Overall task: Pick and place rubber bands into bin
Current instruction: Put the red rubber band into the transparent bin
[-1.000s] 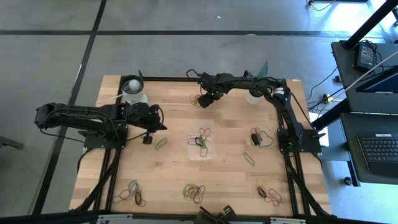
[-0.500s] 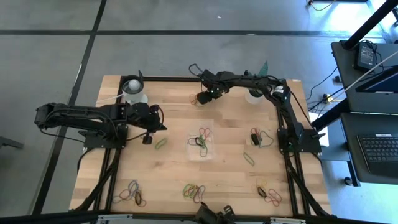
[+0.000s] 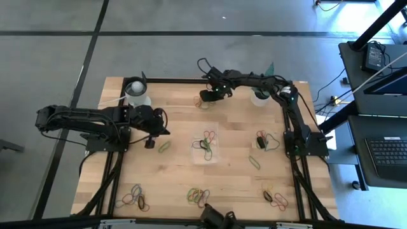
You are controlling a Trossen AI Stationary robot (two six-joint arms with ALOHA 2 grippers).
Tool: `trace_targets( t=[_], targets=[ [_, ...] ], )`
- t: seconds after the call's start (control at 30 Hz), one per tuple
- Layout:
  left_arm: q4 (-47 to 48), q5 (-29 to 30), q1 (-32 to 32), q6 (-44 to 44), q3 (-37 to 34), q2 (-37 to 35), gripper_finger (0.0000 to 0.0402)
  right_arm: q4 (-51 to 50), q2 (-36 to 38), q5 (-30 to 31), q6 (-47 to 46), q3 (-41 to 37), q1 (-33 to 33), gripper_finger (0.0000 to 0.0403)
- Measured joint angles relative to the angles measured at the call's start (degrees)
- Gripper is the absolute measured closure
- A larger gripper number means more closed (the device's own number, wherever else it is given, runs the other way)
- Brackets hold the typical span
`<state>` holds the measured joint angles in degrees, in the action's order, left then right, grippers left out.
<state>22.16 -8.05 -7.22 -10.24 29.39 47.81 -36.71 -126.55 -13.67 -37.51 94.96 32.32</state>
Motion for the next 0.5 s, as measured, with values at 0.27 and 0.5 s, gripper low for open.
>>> trace_targets(
  t=[0.27, 0.5],
  targets=[
    [0.8, 0.0, 0.0, 0.5, 0.0, 0.0, 0.0400, 0.2, -0.7, -1.3, -4.3, 0.0, 0.9, 0.0355],
    [2.0, -0.5, 0.0, 2.0, 0.0, 0.0, 0.0400, -9.5, -0.7, -1.6, -1.4, -0.8, 3.4, 0.0396]
  ],
)
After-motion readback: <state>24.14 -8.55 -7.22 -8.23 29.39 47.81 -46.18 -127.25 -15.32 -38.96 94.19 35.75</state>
